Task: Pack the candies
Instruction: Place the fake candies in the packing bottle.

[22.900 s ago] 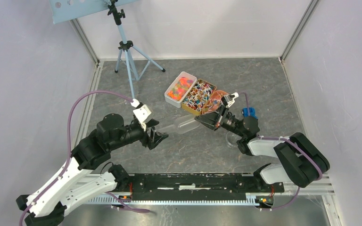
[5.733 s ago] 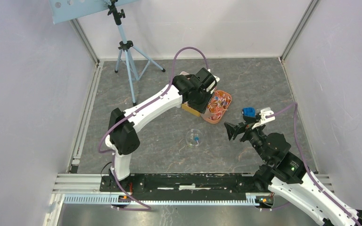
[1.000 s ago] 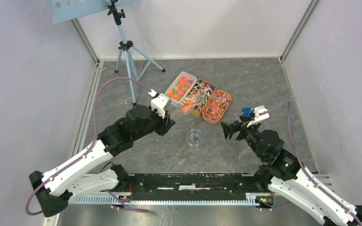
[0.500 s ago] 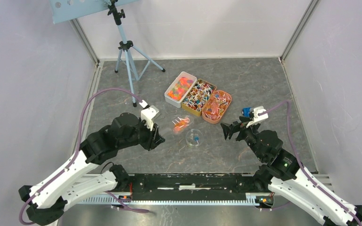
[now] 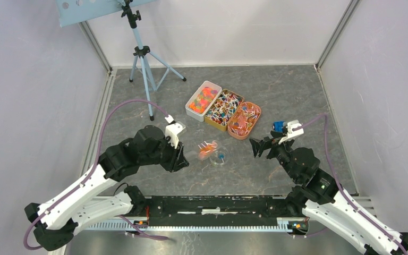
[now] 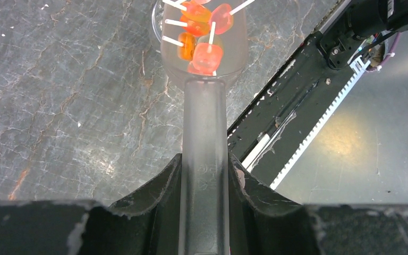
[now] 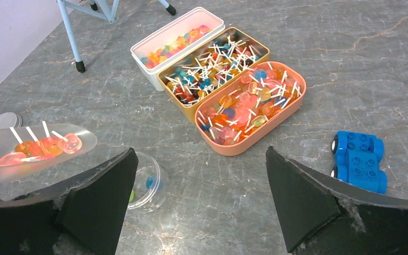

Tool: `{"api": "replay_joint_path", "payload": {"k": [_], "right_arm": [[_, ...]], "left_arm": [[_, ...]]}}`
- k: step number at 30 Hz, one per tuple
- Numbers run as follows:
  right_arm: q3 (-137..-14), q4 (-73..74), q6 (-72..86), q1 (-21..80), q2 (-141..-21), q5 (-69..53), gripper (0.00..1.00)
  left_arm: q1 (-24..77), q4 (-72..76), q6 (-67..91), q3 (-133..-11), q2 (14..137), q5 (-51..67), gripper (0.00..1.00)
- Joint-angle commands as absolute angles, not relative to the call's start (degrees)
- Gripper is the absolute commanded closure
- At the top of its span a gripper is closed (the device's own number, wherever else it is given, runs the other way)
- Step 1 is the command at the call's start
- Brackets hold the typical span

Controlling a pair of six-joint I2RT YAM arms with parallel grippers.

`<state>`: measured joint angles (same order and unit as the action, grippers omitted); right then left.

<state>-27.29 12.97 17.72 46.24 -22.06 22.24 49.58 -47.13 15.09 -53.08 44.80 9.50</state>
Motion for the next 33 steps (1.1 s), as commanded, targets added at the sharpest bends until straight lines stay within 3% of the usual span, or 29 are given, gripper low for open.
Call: {"api": "replay_joint_path", "payload": {"k": [1, 33], "right_arm": [[-26.89, 11.72, 17.48, 46.41, -21.53, 23.36, 0.02], [-28.21, 13.09, 16.08, 46.41, -18.82, 24.30, 0.02]], "left_arm": [[49.41, -45.39, 19.89, -53.41, 45.33, 11.43, 0.98], [49.46, -48.40, 19.10, -54.87, 58.62, 15.00, 0.98]]}}
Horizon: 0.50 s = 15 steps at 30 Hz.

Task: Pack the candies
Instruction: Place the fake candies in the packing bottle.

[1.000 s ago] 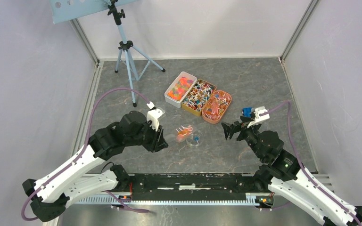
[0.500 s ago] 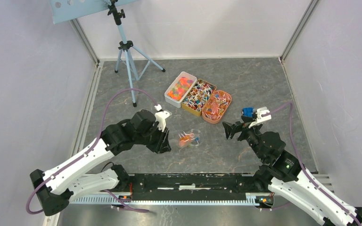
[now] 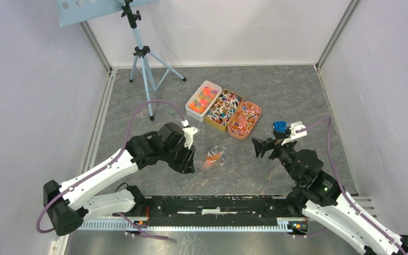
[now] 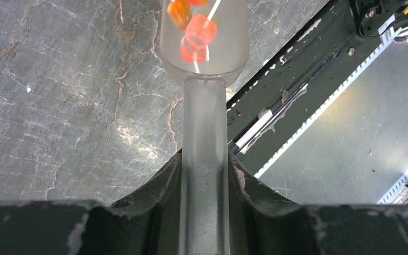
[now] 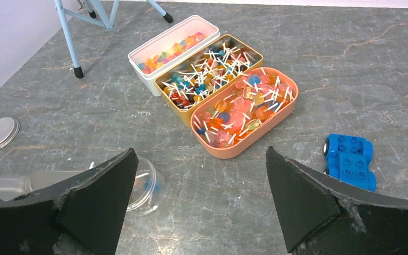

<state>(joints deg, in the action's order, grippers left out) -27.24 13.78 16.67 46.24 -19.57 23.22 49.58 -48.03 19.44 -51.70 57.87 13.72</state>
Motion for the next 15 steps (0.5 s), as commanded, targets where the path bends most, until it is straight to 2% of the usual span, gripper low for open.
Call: {"api": "replay_joint_path", "payload": {"k": [1, 15], "right_arm": [[-28.21, 13.18, 16.06, 46.40, -18.73, 24.35, 0.02], [-27.51, 13.32, 16.61, 46.38, -18.01, 24.72, 0.02]], "left_arm": [[49.48, -48.51, 18.95, -55.06, 58.82, 15.03, 0.98], [49.48, -51.54, 17.32, -58.78, 61.79, 14.35, 0.98]]}}
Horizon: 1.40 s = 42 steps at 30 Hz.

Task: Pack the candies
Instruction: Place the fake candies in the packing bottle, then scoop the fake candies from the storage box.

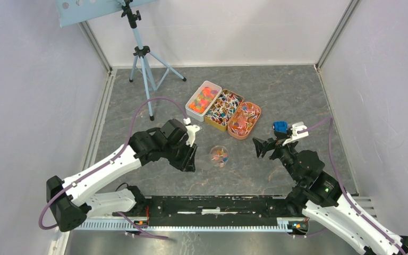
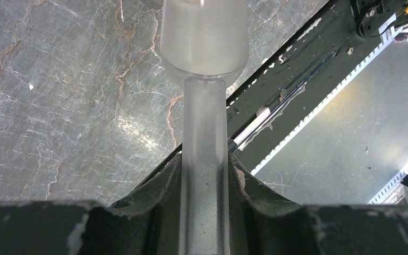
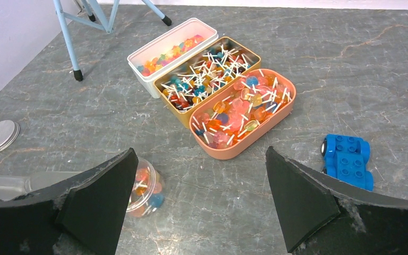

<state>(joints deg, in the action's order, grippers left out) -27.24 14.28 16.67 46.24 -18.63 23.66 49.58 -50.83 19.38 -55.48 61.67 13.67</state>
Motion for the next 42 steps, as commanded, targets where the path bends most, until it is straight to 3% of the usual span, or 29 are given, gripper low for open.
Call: {"api": "replay_joint_path", "payload": {"k": [1, 21, 42], "right_arm": [[-27.36, 13.27, 16.69, 46.38, -18.02, 24.71, 0.02], [-26.63, 12.83, 17.47, 46.43, -18.16, 23.58, 0.02], [-27.62, 17.41, 16.93, 46.43, -12.92, 23.65, 0.02]], "left_arm": [[49.48, -51.80, 17.31, -59.08, 61.92, 14.25, 0.98], [49.44, -54.47, 17.86, -66.34, 63.55, 9.34, 0.98], [49.40, -57.74, 10.00, -94.66, 94.78, 6.14, 0.98]]}}
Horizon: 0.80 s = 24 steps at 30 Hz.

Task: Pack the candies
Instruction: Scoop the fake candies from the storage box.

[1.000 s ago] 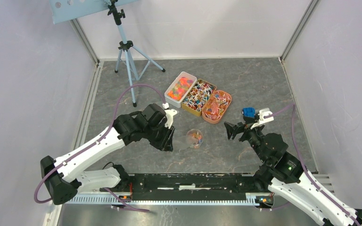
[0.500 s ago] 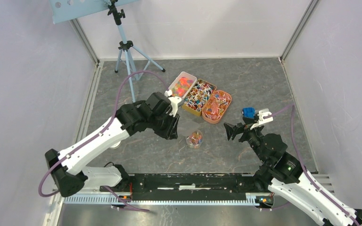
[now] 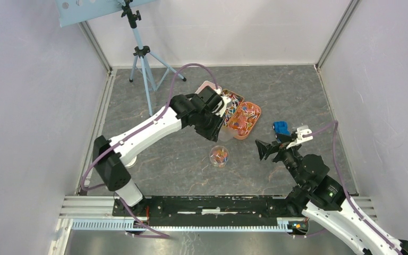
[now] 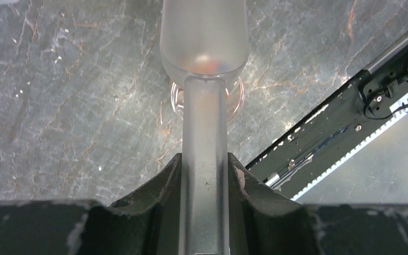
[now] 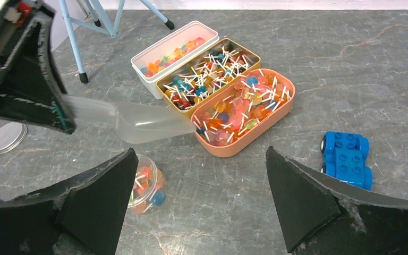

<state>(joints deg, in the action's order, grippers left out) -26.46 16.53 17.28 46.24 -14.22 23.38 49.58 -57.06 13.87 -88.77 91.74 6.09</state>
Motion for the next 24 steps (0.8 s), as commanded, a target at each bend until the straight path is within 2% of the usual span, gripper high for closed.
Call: {"api": "replay_joint_path", "payload": {"k": [1, 11, 24], "right_arm": [[-27.96, 17.83, 16.78, 46.40, -12.83, 23.77, 0.02], [-29.97, 20.69, 15.93, 46.40, -10.41, 25.72, 0.02], [-29.80, 20.83, 16.28, 46.40, -9.67, 25.73, 0.02]], "left_arm": [[49.41, -57.74, 9.65, -95.56, 95.66, 6.15, 0.98], [49.40, -61.40, 8.15, -107.51, 107.06, 2.58, 0.98], [49.22, -62.31, 8.00, -113.15, 115.04, 0.71, 0.98]]}}
